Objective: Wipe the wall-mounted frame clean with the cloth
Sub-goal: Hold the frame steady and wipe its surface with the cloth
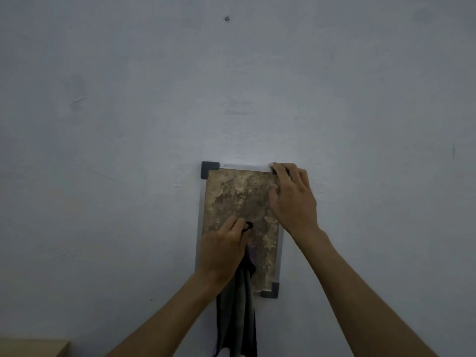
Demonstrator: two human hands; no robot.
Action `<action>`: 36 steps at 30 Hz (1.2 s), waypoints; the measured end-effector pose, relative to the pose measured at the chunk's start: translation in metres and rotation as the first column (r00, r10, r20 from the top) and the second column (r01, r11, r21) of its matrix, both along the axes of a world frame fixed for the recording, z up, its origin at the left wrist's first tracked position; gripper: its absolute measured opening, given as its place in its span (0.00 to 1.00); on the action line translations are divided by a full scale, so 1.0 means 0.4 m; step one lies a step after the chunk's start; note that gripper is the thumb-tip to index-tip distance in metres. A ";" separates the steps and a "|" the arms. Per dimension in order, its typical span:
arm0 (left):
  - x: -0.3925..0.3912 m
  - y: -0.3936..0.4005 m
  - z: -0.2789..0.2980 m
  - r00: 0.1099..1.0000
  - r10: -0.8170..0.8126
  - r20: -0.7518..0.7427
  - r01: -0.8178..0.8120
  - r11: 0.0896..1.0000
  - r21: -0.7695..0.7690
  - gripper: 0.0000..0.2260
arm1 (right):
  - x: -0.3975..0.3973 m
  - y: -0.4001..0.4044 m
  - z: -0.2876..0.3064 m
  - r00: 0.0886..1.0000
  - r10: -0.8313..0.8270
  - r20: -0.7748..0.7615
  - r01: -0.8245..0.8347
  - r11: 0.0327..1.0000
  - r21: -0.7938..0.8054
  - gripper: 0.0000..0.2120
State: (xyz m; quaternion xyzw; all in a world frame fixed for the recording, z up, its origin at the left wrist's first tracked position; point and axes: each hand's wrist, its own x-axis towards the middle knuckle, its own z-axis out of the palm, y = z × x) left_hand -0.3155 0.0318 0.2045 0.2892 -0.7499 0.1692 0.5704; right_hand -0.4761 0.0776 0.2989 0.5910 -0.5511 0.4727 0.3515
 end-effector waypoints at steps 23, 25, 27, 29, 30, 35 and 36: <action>0.111 -0.013 -0.011 0.997 0.025 0.077 -0.031 0.997 0.068 0.05 | 0.008 0.001 -0.001 0.999 0.006 0.043 -0.006 1.000 0.004 0.23; 0.125 -0.019 0.012 0.995 0.048 -0.089 -0.036 0.991 0.131 0.04 | 0.008 0.001 -0.001 0.999 0.007 0.045 -0.007 1.000 0.002 0.23; 0.128 -0.019 0.018 0.969 0.030 -0.246 0.009 0.987 0.157 0.03 | 0.007 0.001 -0.002 0.999 0.005 0.045 -0.005 1.000 0.000 0.23; 0.118 -0.015 0.002 0.975 0.005 -0.222 0.027 0.990 0.142 0.03 | 0.008 0.002 -0.002 0.999 0.004 0.041 -0.004 1.000 0.000 0.23; 0.112 -0.013 -0.013 0.988 -0.001 -0.152 0.021 0.991 0.133 0.03 | 0.008 0.002 -0.001 0.999 0.004 0.039 -0.004 1.000 -0.002 0.23; 0.136 -0.020 -0.019 0.998 0.051 0.024 -0.053 0.994 0.093 0.06 | 0.008 -0.002 -0.001 0.999 0.001 0.040 -0.001 1.000 -0.007 0.23; 0.144 -0.022 -0.008 0.998 0.050 -0.034 -0.046 0.994 0.096 0.05 | 0.007 -0.002 -0.002 0.999 0.000 0.039 0.000 1.000 -0.009 0.23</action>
